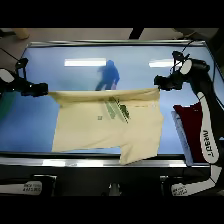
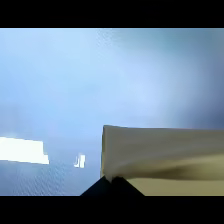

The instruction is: Fold the shirts.

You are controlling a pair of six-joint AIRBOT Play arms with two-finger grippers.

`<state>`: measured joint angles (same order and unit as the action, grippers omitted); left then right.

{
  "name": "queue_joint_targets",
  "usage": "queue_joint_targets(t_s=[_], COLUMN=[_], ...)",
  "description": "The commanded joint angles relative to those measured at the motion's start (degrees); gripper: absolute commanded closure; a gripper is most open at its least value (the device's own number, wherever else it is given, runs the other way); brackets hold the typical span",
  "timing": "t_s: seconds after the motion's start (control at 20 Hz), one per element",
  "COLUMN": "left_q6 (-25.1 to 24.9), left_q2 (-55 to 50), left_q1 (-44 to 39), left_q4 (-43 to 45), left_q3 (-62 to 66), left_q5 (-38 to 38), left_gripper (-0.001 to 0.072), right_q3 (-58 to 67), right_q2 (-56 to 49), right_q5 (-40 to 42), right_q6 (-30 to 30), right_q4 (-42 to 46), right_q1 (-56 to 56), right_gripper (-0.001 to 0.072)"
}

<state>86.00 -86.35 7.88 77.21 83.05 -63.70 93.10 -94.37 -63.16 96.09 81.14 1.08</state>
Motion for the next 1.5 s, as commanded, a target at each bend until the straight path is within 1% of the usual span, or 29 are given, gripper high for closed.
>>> queue_joint_targets(t_s=[0.0, 0.05, 0.1, 0.15, 0.2, 0.25, 0.3, 0.35, 0.4, 0.5, 0.6, 0.7, 0.75, 0.8, 0.85, 0.9, 0.95, 1.0, 1.05, 1.15, 1.25, 1.35, 1.45], left_q6=[0.11, 0.09, 0.09, -0.42, -2.67, -5.51, -6.29, -5.90, -4.39, -1.77, -1.97, -1.97, -1.99, -1.99, -2.25, -2.99, -2.91, -2.91, -3.02, -3.76, -3.80, -5.38, -5.73], left_q2=[-7.52, -8.46, -9.03, -8.96, -8.81, -8.81, -8.92, -8.90, -8.87, -9.03, -9.05, -9.01, -8.87, -8.76, -8.41, -7.56, -5.49, -2.91, 0.22, 6.93, 14.62, 21.00, 25.07], left_q1=[-0.48, -0.46, -0.46, -0.46, -0.39, -0.31, -0.35, -0.55, -0.83, -1.27, -1.66, -1.38, -1.18, -1.03, -0.76, -0.13, 0.94, 2.12, 3.41, 5.75, 8.13, 9.29, 9.22], left_q4=[-2.84, -3.23, -3.37, -3.30, -3.23, -3.13, -1.68, -0.22, 0.98, 1.01, 0.83, 0.83, 0.59, 0.37, 0.61, 0.66, 0.61, 0.63, 0.63, 0.61, -0.02, -1.90, -2.60], left_q3=[5.01, 6.60, 7.93, 8.55, 9.33, 9.79, 9.51, 8.02, 5.35, -1.57, -7.39, -8.70, -8.04, -6.51, -4.37, -2.47, -1.70, -2.27, -4.24, -13.60, -28.30, -40.39, -47.80], left_q5=[8.74, 9.42, 8.61, 5.86, -0.74, -9.09, -17.88, -22.69, -23.65, -21.22, -19.56, -18.43, -18.45, -20.09, -22.84, -25.05, -25.51, -25.40, -25.42, -24.50, -20.46, -16.55, -13.97], left_gripper=[0.0679, 0.0678, 0.0678, 0.0678, 0.0677, 0.0678, 0.0678, 0.0678, 0.0678, 0.0678, 0.0678, 0.0678, 0.0615, 0.0313, 0.0080, 0.0077, 0.0097, 0.0100, 0.0107, 0.0107, 0.0107, 0.0110, 0.0110], right_q3=[-0.17, -0.09, -0.07, -0.07, -0.09, -0.09, -0.15, -0.74, -2.73, -8.92, -14.62, -15.91, -15.91, -15.91, -15.89, -15.89, -15.96, -16.24, -17.64, -24.28, -32.09, -37.35, -39.60], right_q2=[-3.08, -2.93, -2.58, -2.08, -1.31, -0.59, -0.22, -0.22, -0.22, -0.33, -0.33, -0.28, 0.07, 0.87, 2.27, 4.09, 6.01, 8.04, 10.27, 15.17, 18.91, 21.20, 22.56], right_q5=[14.03, 14.62, 12.90, 8.28, 0.50, -8.50, -18.14, -24.06, -26.08, -24.79, -22.53, -21.55, -20.92, -20.87, -21.40, -23.74, -27.04, -29.62, -30.27, -27.32, -24.76, -24.33, -24.28], right_q6=[1.81, 1.84, 1.81, 1.70, 1.05, -0.46, -1.14, -1.20, -1.03, 0.76, 1.25, 3.02, 4.07, 4.70, 3.37, 0.96, -0.52, -1.27, -1.42, -1.14, -3.04, -4.90, -6.34], right_q4=[-0.57, -0.57, -0.59, -0.57, -0.37, 0.44, 2.01, 3.26, 3.30, 2.23, -0.02, -0.15, -0.17, -0.15, 0.28, 1.64, 4.33, 7.32, 9.05, 4.33, 0.48, -1.95, -2.12], right_q1=[0.48, 0.48, 0.48, 0.48, 0.48, 0.48, 0.48, 0.50, 0.50, 0.50, 0.50, 0.50, 0.50, 0.46, 0.44, 0.44, 0.44, 0.42, 0.26, -2.16, -5.79, -8.52, -8.79], right_gripper=[0.0692, 0.0691, 0.0691, 0.0691, 0.0691, 0.0691, 0.0691, 0.0691, 0.0692, 0.0692, 0.0692, 0.0692, 0.0666, 0.0419, 0.0321, 0.0319, 0.0280, 0.0280, 0.0281, 0.0281, 0.0281, 0.0282, 0.0283])
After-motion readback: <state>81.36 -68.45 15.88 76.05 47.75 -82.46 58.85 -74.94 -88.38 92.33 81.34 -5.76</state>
